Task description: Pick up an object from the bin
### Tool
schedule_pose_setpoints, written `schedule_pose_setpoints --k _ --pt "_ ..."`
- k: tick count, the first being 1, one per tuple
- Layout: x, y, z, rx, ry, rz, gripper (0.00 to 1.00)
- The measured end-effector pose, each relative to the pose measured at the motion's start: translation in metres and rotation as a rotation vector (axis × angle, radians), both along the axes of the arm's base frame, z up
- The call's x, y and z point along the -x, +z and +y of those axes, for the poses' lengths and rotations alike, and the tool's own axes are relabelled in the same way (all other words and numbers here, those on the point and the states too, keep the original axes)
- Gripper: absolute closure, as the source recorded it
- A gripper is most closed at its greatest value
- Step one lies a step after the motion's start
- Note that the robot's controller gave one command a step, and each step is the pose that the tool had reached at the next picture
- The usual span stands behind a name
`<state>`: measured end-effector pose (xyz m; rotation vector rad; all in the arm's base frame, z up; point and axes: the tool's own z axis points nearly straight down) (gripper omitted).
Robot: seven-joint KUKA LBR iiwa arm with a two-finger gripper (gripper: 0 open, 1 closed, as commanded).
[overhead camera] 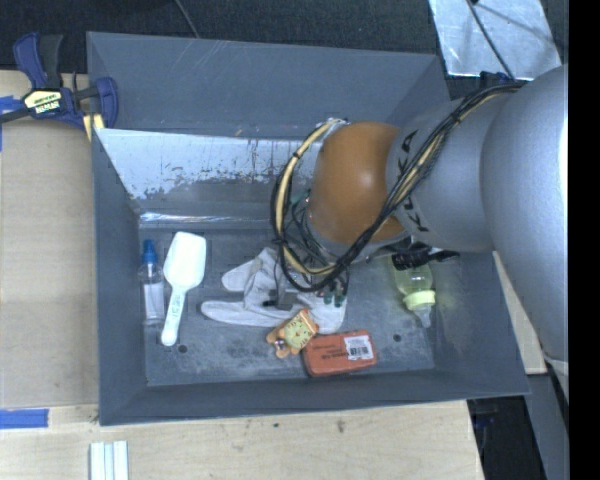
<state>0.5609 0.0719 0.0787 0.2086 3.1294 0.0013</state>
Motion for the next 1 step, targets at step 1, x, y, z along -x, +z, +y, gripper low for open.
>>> schedule_pose_setpoints --k 1 --pt "0.0000 0.0000 0.0000 0.000 0.000 0.000 1.00"
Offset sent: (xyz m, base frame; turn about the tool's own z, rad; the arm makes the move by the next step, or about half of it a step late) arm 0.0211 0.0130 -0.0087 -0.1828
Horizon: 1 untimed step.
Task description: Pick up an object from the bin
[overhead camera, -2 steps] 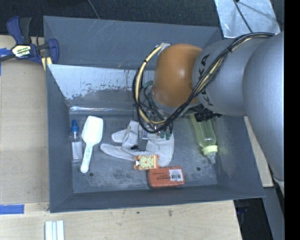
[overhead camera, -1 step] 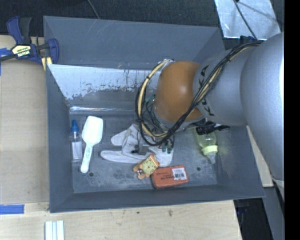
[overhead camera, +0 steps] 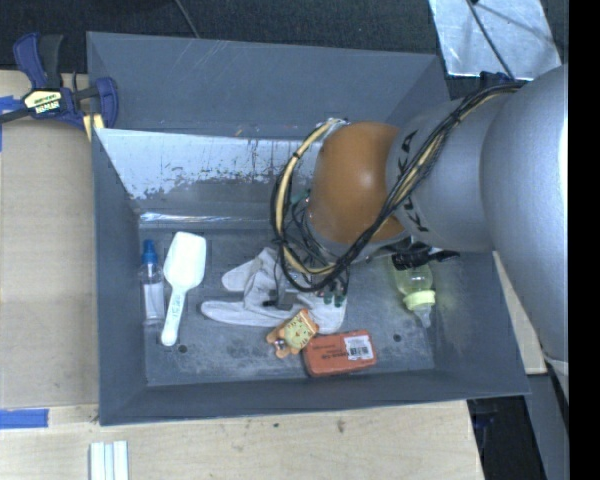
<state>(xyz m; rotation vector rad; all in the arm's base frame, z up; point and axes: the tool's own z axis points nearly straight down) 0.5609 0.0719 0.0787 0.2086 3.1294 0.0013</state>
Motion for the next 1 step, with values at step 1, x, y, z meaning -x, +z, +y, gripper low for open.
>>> schedule_pose_setpoints --k 1 --pt "-0.0048 -0.0017 0.0023 0.002 0.045 0.003 1.00"
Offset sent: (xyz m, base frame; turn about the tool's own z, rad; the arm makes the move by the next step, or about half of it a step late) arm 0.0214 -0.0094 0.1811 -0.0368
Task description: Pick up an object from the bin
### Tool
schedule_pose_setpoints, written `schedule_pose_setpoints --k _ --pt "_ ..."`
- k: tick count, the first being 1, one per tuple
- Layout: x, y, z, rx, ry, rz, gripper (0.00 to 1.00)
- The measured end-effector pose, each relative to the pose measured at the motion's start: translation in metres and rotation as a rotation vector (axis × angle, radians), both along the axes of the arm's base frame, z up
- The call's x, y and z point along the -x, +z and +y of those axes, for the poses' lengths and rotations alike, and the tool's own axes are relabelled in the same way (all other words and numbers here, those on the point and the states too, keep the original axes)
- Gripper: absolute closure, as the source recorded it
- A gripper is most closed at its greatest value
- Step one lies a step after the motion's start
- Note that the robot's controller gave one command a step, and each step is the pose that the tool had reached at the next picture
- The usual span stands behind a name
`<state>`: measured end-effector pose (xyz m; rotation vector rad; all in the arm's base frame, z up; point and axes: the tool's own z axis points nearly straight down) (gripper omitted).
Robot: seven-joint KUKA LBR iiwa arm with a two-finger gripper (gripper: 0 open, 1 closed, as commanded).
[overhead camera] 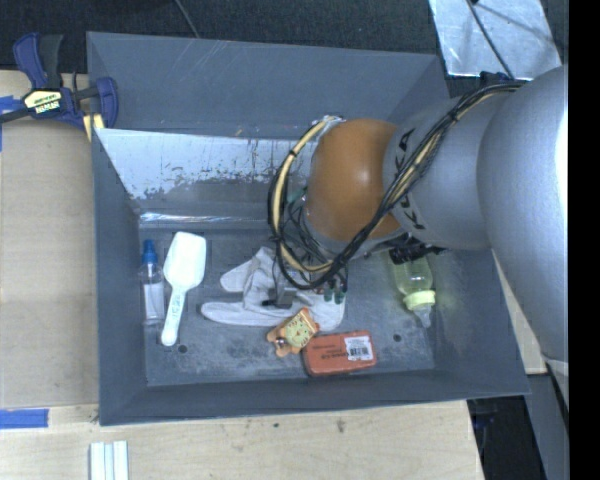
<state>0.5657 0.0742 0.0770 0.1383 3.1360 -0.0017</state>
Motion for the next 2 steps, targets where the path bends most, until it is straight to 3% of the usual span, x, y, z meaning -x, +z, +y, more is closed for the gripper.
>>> schedule_pose_setpoints --k 1,2 --pt "-0.0185 0.1882 -0.0115 -0.002 -0.006 -0.008 1.00" --pt "-0.0190 0.1875 -0.0118 -0.002 -0.006 -0.009 1.00"
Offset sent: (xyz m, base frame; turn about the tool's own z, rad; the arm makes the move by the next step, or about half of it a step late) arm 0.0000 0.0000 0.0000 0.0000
